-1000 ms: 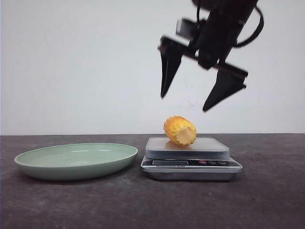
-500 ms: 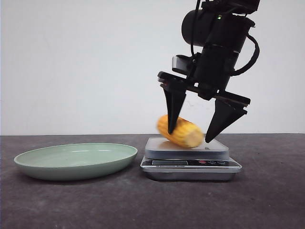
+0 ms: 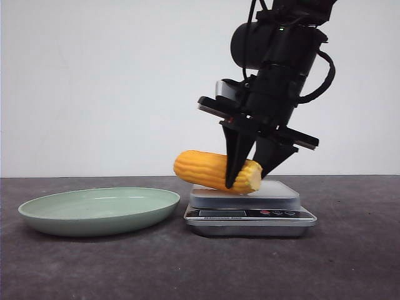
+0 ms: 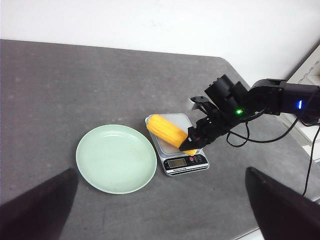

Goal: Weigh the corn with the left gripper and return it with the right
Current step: 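Lift the corn with the right gripper and carry it to the plate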

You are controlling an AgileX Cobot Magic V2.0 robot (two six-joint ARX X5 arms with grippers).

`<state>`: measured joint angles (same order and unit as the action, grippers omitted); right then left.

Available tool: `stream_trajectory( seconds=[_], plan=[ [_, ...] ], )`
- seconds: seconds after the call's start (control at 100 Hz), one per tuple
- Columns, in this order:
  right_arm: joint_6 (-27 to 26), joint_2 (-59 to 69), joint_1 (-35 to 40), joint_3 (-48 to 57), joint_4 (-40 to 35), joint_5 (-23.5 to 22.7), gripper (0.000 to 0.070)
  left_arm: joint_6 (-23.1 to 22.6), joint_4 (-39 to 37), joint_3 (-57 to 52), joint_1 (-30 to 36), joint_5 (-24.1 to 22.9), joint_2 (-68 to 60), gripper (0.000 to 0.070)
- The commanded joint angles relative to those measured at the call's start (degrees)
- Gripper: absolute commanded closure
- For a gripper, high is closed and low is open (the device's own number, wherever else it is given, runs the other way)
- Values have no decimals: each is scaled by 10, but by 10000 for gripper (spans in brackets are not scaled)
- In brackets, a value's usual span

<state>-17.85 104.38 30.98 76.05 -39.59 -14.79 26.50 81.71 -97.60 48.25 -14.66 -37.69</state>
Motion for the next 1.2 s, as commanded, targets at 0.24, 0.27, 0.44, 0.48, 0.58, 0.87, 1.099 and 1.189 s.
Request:
stream_trajectory(
  seconds=[0.24, 0.27, 0.44, 0.48, 0.58, 0.87, 1.099, 1.189],
  plan=[
    [-27, -146, 34, 9, 175, -3, 700, 9, 20, -12, 5, 1, -1, 0],
    [-33, -161, 41, 9, 188, -3, 700, 9, 21, -12, 5, 1, -1, 0],
    [-67, -212, 90, 9, 229, -4, 700, 9, 20, -12, 5, 1, -1, 0],
    [-75, -214, 105, 9, 231, -4, 700, 9, 21, -12, 5, 1, -1, 0],
    [-78, -212, 133, 9, 223, -3, 700, 9, 20, -12, 5, 1, -1, 0],
    [-185, -108, 166, 9, 220, 0, 700, 11, 20, -12, 5, 1, -1, 0],
    [-258, 12, 167, 9, 225, -2, 700, 17, 20, -12, 5, 1, -1, 0],
    [-273, 45, 167, 9, 231, -10, 700, 17, 20, -12, 5, 1, -1, 0]
  ],
)
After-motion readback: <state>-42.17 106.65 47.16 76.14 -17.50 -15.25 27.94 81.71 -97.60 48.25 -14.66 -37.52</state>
